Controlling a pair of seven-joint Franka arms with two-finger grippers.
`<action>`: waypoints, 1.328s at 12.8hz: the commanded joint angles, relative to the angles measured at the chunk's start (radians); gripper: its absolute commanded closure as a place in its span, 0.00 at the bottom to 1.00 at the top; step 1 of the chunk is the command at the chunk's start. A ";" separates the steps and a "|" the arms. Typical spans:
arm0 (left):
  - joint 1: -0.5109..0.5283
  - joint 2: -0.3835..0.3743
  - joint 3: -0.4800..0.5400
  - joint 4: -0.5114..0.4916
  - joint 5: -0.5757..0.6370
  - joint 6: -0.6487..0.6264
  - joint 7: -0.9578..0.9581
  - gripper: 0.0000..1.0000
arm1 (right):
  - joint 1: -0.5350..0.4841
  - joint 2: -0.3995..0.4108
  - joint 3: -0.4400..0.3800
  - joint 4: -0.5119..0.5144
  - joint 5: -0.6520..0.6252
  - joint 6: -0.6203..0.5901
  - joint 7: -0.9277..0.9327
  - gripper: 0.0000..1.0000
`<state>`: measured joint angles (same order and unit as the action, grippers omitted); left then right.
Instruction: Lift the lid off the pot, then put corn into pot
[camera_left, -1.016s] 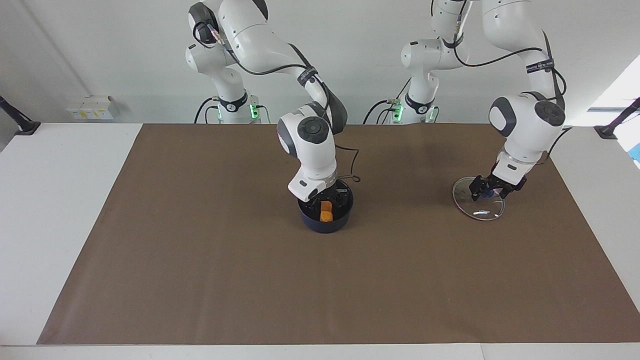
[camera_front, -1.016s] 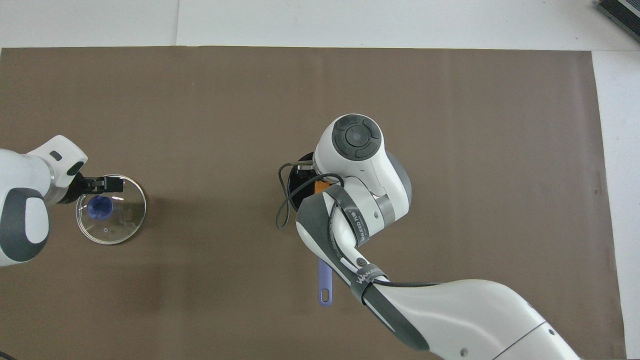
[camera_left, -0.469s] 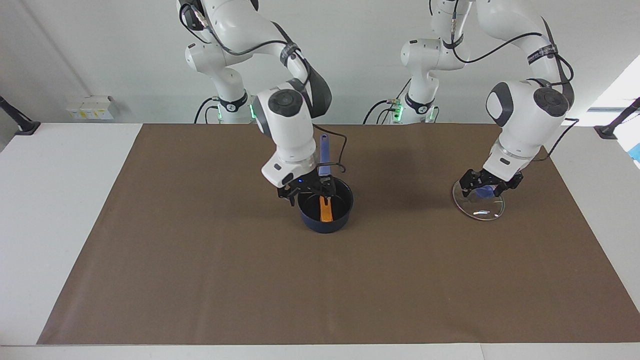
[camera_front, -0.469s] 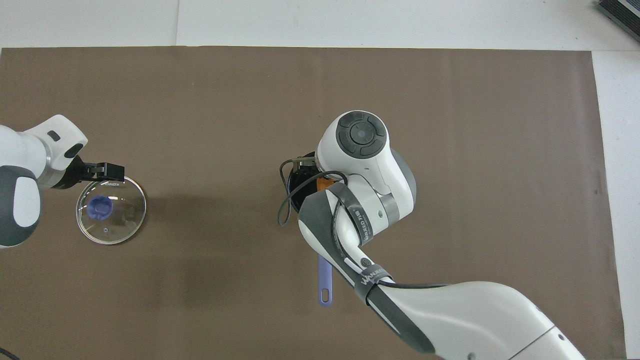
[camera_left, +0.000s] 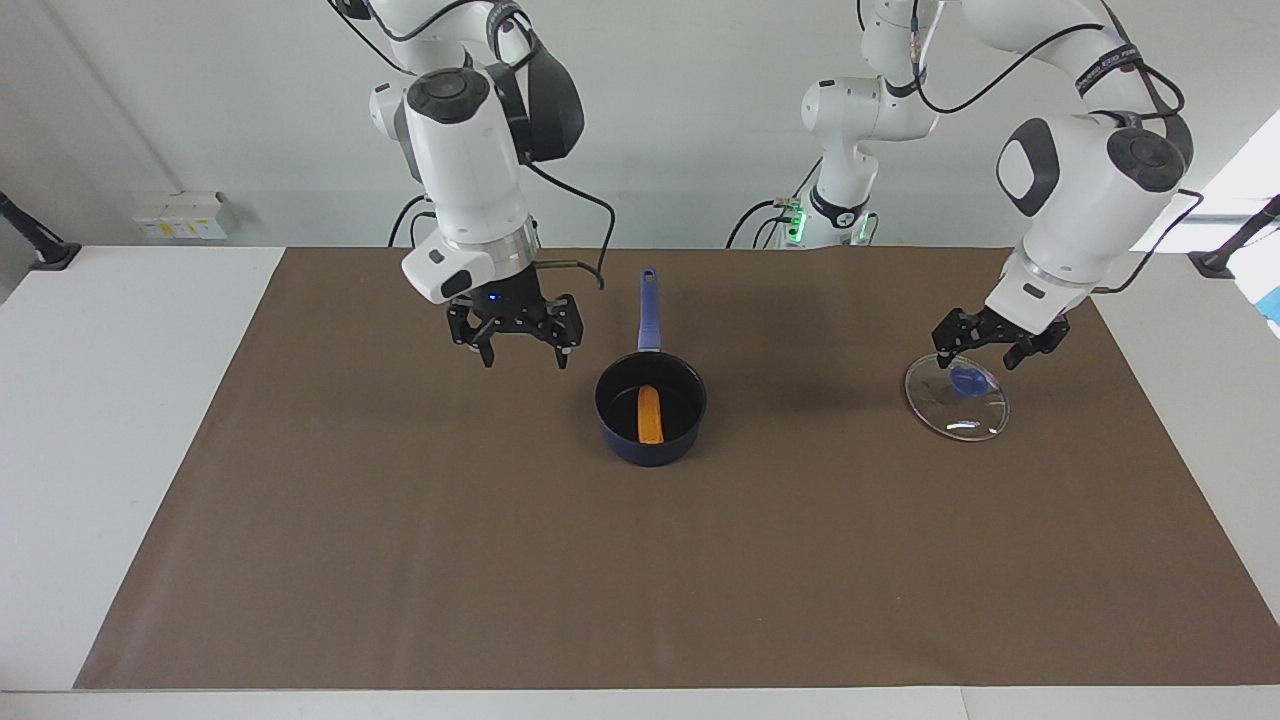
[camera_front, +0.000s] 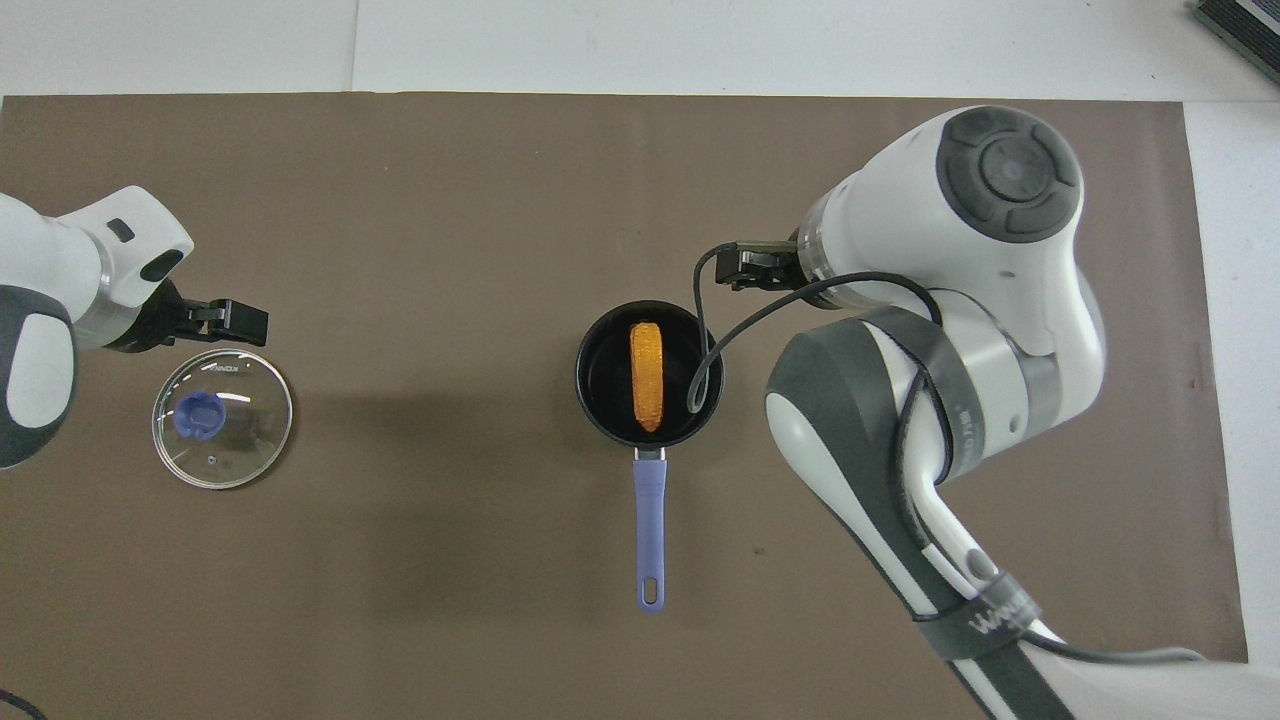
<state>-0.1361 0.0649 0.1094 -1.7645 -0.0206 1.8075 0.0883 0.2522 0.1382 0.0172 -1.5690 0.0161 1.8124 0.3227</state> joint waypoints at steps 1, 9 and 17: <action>0.030 -0.020 0.007 0.036 0.014 -0.069 0.051 0.00 | -0.060 -0.090 0.013 -0.028 0.007 -0.112 -0.103 0.00; 0.024 -0.045 0.007 0.184 0.024 -0.284 0.022 0.00 | -0.243 -0.175 0.003 -0.022 0.007 -0.262 -0.246 0.00; 0.030 -0.091 0.004 0.146 0.034 -0.293 0.062 0.00 | -0.271 -0.187 -0.003 -0.033 0.008 -0.265 -0.249 0.00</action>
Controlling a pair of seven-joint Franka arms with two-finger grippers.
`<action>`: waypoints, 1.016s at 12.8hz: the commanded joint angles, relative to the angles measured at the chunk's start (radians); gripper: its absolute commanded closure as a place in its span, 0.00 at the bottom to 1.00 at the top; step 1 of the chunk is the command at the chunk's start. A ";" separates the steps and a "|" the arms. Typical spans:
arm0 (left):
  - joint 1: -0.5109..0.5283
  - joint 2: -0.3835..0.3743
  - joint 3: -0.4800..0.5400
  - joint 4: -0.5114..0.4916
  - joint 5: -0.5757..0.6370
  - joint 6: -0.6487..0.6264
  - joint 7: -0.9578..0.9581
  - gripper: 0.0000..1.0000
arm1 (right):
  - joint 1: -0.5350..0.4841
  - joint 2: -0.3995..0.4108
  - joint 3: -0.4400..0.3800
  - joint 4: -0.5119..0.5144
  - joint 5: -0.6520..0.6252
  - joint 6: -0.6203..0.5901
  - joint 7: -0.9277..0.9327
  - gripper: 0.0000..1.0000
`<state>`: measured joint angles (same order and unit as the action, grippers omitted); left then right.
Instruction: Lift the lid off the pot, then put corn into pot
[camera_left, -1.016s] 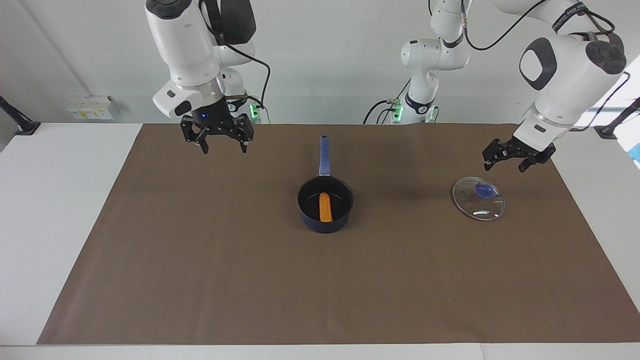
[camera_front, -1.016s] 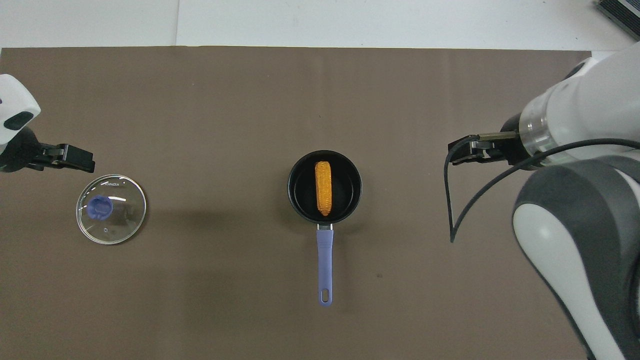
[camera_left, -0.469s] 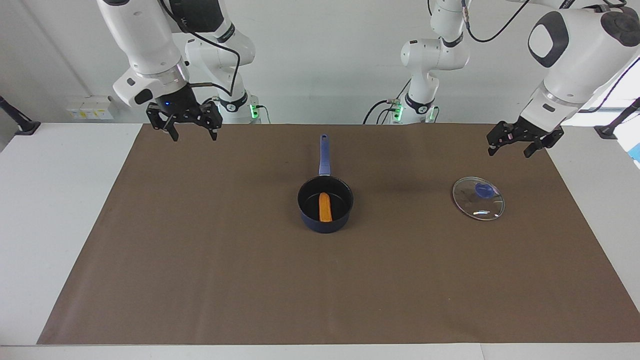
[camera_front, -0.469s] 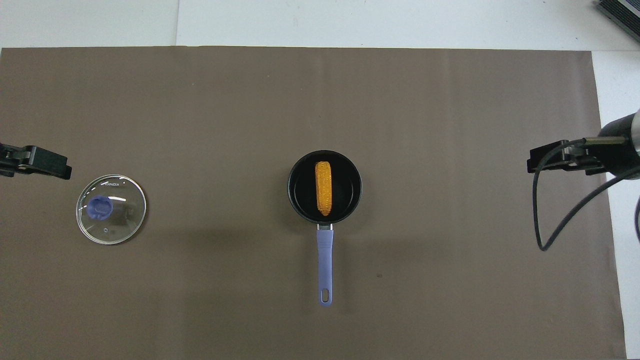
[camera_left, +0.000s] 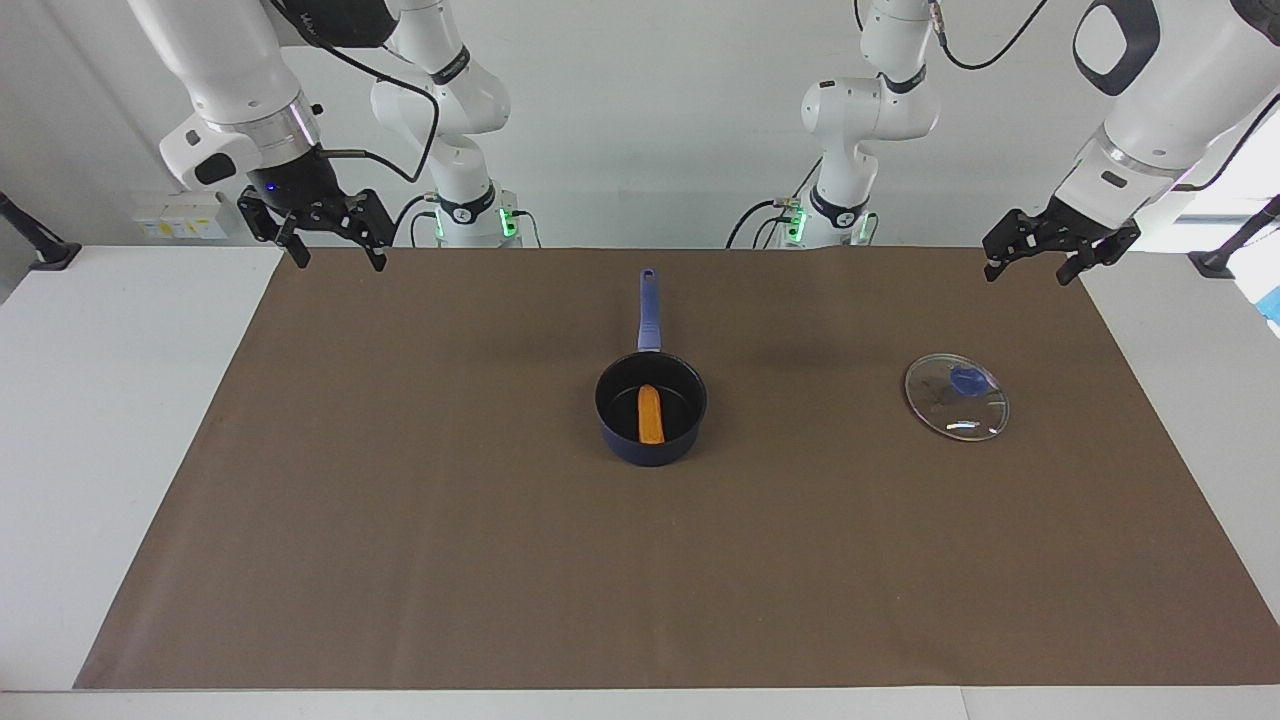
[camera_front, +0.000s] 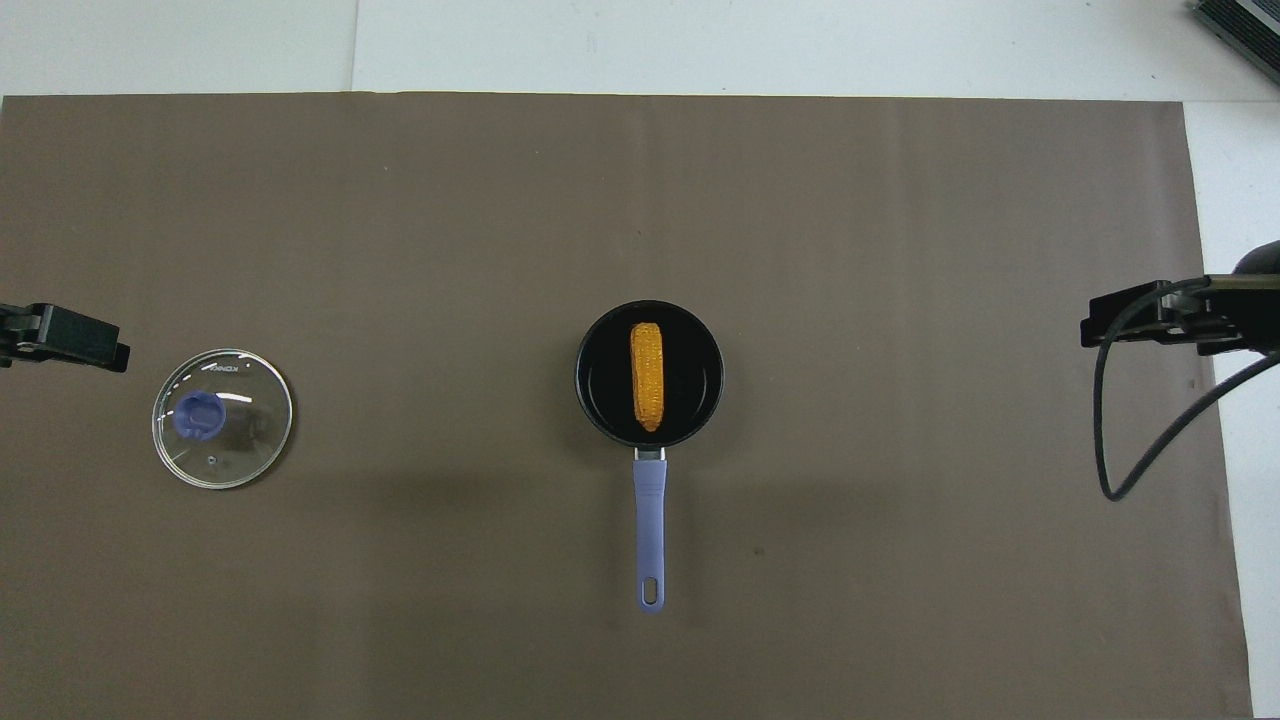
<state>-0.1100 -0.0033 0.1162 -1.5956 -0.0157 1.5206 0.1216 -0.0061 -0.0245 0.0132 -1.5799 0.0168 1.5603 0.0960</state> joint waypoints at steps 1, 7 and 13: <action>-0.005 -0.021 -0.004 -0.017 0.058 -0.005 0.051 0.00 | -0.015 -0.022 0.001 -0.016 0.009 -0.014 -0.022 0.00; -0.004 0.019 -0.007 0.088 0.056 -0.059 0.052 0.00 | -0.023 -0.022 0.001 0.070 -0.007 -0.121 -0.025 0.00; -0.008 0.008 -0.009 0.068 0.049 -0.042 0.038 0.00 | -0.035 -0.023 -0.016 0.070 -0.026 -0.105 -0.032 0.00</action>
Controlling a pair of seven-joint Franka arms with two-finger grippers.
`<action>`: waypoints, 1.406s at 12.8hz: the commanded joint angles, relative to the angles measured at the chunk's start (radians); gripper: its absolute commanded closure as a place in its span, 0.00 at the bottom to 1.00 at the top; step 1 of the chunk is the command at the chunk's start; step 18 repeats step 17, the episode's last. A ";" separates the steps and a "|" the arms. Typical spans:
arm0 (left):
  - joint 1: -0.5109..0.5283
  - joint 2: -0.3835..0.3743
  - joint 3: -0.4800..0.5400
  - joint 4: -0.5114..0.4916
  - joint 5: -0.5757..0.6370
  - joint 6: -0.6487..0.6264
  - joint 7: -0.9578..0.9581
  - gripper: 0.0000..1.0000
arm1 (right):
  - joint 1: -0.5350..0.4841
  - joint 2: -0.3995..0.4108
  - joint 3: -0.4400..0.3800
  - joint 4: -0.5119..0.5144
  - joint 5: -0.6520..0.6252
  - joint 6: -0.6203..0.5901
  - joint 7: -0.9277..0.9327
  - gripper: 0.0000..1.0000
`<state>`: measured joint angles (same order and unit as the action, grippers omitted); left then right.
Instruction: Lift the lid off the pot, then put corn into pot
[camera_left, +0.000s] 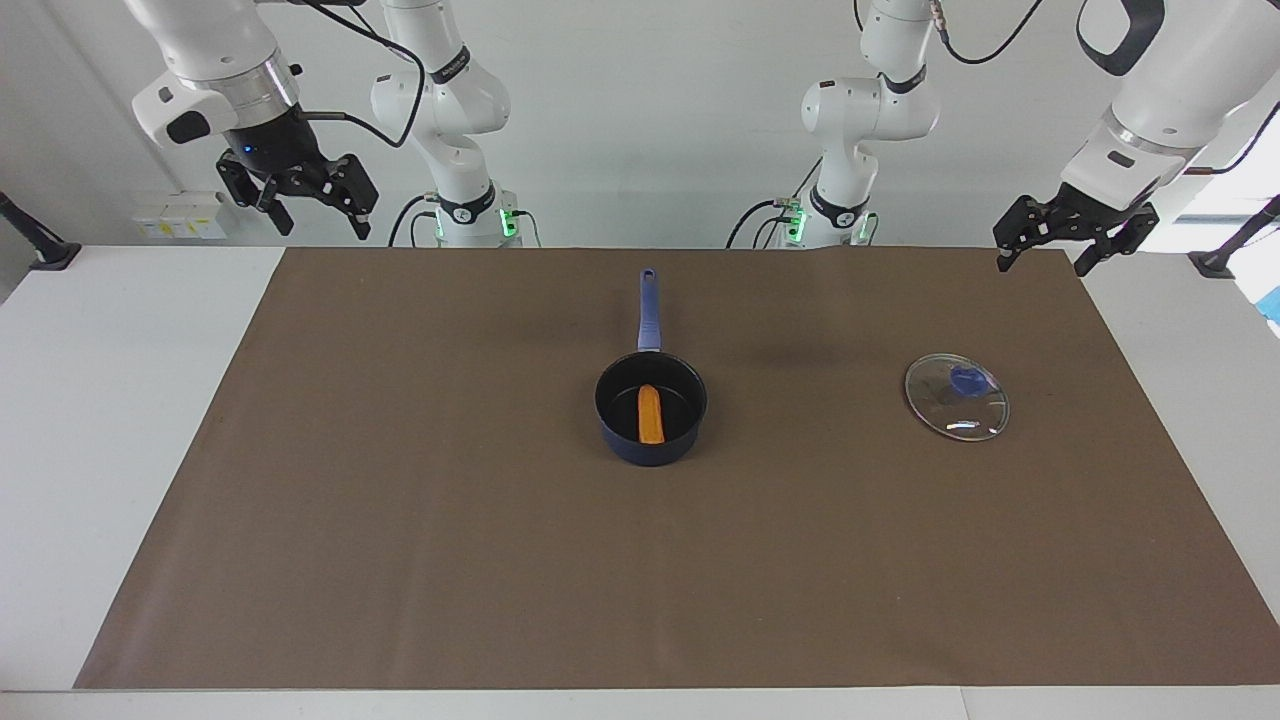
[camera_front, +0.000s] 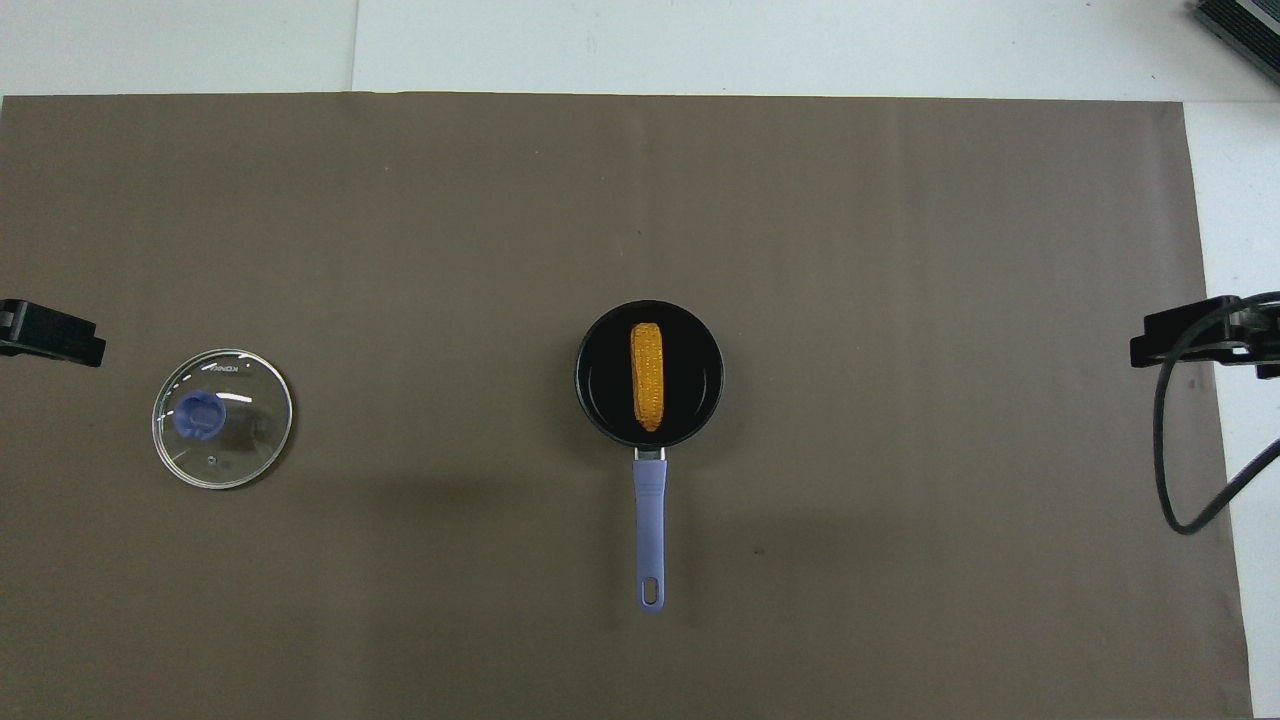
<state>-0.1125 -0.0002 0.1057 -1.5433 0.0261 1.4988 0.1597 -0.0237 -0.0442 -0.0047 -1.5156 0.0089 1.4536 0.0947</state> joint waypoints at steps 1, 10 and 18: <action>-0.006 0.003 0.002 0.014 0.008 -0.028 0.000 0.00 | -0.018 -0.005 0.002 0.008 -0.023 0.001 -0.030 0.00; 0.001 0.005 0.002 0.052 -0.015 -0.098 -0.008 0.00 | -0.018 -0.016 0.002 0.000 -0.029 0.019 -0.075 0.00; -0.003 0.002 0.002 0.049 -0.015 -0.097 -0.008 0.00 | -0.018 -0.022 0.002 -0.008 -0.027 0.019 -0.076 0.00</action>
